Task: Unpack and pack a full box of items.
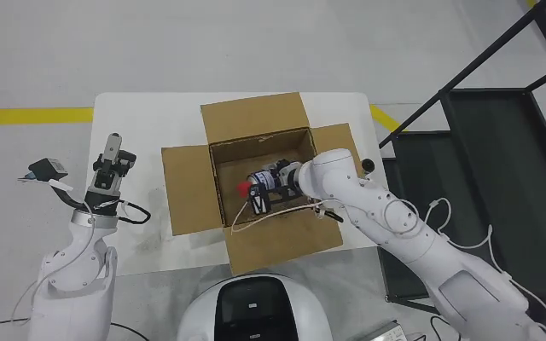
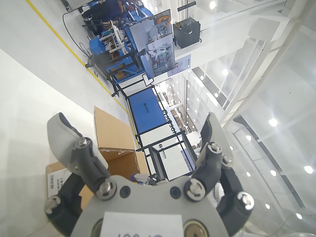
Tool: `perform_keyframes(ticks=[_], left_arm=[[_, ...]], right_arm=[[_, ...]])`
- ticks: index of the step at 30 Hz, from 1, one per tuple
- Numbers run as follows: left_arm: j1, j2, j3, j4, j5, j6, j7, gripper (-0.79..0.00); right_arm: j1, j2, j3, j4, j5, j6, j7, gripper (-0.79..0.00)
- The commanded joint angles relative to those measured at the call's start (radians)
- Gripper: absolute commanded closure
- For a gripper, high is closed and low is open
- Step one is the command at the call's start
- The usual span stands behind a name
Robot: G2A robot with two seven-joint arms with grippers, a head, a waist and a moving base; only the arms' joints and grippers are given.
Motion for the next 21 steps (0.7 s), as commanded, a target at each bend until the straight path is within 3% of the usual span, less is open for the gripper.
perform_keyframes(ticks=[1,2,3,13,16,21], left_arm=[[0.000,0.000,0.000,0.000,0.000,0.000,0.000,-0.785],[0.000,0.000,0.000,0.000,0.000,0.000,0.000,-0.785],[0.000,0.000,0.000,0.000,0.000,0.000,0.000,-0.785],[0.000,0.000,0.000,0.000,0.000,0.000,0.000,-0.785],[0.000,0.000,0.000,0.000,0.000,0.000,0.000,-0.785],[0.000,0.000,0.000,0.000,0.000,0.000,0.000,-0.785]], right_arm=[[0.016,-0.009,-0.016,0.018,0.040,0.009,0.033,-0.477],[0.022,-0.013,-0.024,0.026,0.052,0.008,0.049,-0.739],[0.028,-0.017,-0.031,0.032,0.065,0.010,0.059,-0.785],[0.019,-0.018,-0.025,0.045,0.126,0.020,0.071,-0.785],[-0.013,-0.003,0.028,0.002,0.123,0.031,-0.019,-0.785],[-0.128,0.040,0.196,-0.075,0.103,0.054,-0.273,-0.785]])
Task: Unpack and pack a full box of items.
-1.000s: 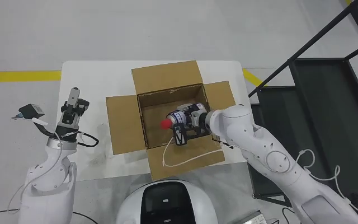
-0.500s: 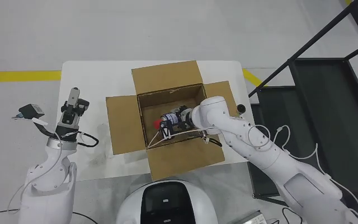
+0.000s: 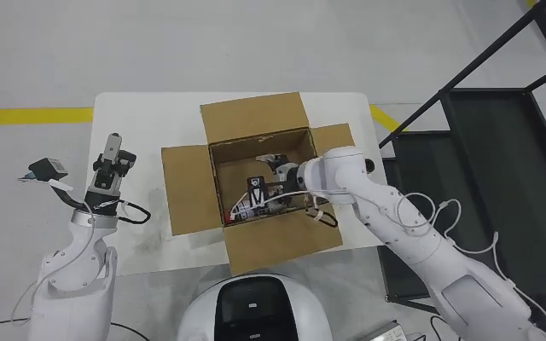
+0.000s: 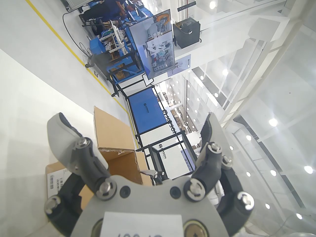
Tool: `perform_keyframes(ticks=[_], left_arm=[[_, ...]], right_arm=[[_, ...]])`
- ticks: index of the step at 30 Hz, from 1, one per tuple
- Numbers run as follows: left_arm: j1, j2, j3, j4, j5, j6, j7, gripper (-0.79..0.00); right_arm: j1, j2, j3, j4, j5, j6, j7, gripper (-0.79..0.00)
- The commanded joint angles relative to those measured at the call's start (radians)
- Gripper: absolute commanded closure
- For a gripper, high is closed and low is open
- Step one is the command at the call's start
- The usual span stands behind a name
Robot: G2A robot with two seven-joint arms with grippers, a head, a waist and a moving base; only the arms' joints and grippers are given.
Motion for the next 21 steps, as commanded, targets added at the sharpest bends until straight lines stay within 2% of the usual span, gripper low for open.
perform_keyframes(ticks=[1,7,11,16,21], left_arm=[[0.000,0.000,0.000,0.000,0.000,0.000,0.000,-0.785],[0.000,0.000,0.000,0.000,0.000,0.000,0.000,-0.785],[0.000,0.000,0.000,0.000,0.000,0.000,0.000,-0.785],[0.000,0.000,0.000,0.000,0.000,0.000,0.000,-0.785],[0.000,0.000,0.000,0.000,0.000,0.000,0.000,-0.785]], right_arm=[[-0.060,0.019,0.089,-0.030,0.005,0.008,-0.116,-0.785],[-0.266,0.067,0.356,-0.094,0.055,0.022,-0.410,-0.785],[-0.389,0.084,0.507,-0.030,0.134,0.038,-0.548,-0.785],[-0.502,0.094,0.626,0.014,0.203,0.047,-0.675,-0.785],[-0.564,0.098,0.663,0.016,0.183,0.086,-0.661,-0.785]])
